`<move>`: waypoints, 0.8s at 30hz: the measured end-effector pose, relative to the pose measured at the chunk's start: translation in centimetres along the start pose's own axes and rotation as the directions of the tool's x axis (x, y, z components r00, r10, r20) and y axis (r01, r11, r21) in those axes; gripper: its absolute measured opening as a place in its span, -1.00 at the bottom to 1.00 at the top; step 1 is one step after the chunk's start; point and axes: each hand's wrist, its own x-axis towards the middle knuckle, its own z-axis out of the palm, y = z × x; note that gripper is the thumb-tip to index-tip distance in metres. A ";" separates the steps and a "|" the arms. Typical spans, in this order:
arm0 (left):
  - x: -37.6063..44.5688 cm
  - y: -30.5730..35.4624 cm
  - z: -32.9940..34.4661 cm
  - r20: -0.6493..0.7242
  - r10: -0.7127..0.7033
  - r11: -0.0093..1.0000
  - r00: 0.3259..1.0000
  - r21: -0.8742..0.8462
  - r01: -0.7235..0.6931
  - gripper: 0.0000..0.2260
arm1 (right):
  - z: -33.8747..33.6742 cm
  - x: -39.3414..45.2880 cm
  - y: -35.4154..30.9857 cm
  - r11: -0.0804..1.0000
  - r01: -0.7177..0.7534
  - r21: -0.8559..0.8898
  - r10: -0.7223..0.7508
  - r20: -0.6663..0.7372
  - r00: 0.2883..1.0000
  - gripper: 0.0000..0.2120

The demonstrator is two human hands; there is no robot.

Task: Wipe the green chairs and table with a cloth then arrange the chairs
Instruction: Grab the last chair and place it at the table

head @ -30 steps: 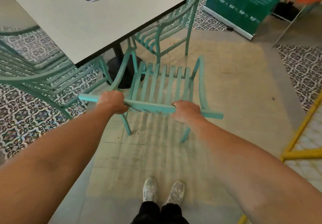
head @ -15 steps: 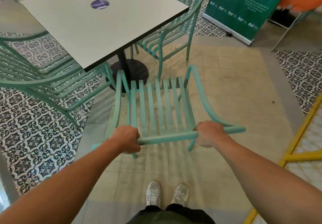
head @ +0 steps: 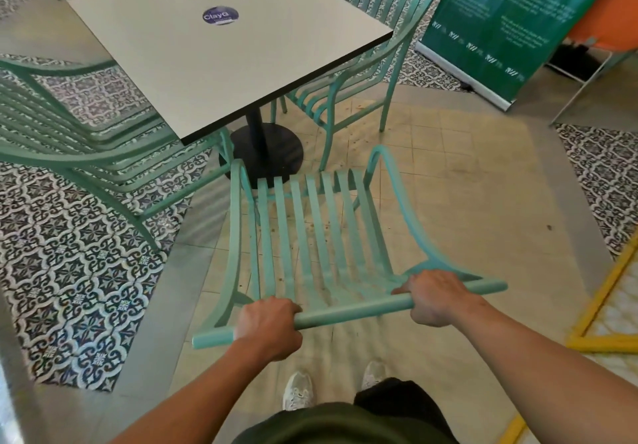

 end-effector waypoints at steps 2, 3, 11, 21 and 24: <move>0.3 1.3 -0.1 -0.005 -0.011 0.999 1.000 -0.045 0.011 -0.69 | -0.7 0.5 1.4 0.999 0.022 -0.025 -0.022 0.004 1.000 -0.43; 0.5 2.0 -0.2 -0.008 -0.021 0.998 1.000 -0.067 0.021 -0.70 | -1.2 0.8 2.1 0.999 0.035 -0.036 -0.034 0.007 0.999 -0.41; 3.5 7.6 -1.2 -0.030 -0.146 0.978 0.989 -0.156 0.140 -0.65 | -3.9 5.1 9.1 0.979 0.156 -0.131 -0.160 -0.019 0.987 -0.40; 7.8 15.9 -4.8 0.036 -0.393 0.909 0.919 -0.132 0.394 -0.59 | -8.5 8.9 17.2 0.896 0.358 -0.262 -0.389 -0.072 0.919 -0.65; 9.0 17.6 -5.9 0.039 -0.420 0.898 0.907 -0.129 0.421 -0.57 | -9.7 10.2 18.7 0.879 0.376 -0.294 -0.413 -0.076 0.907 -0.69</move>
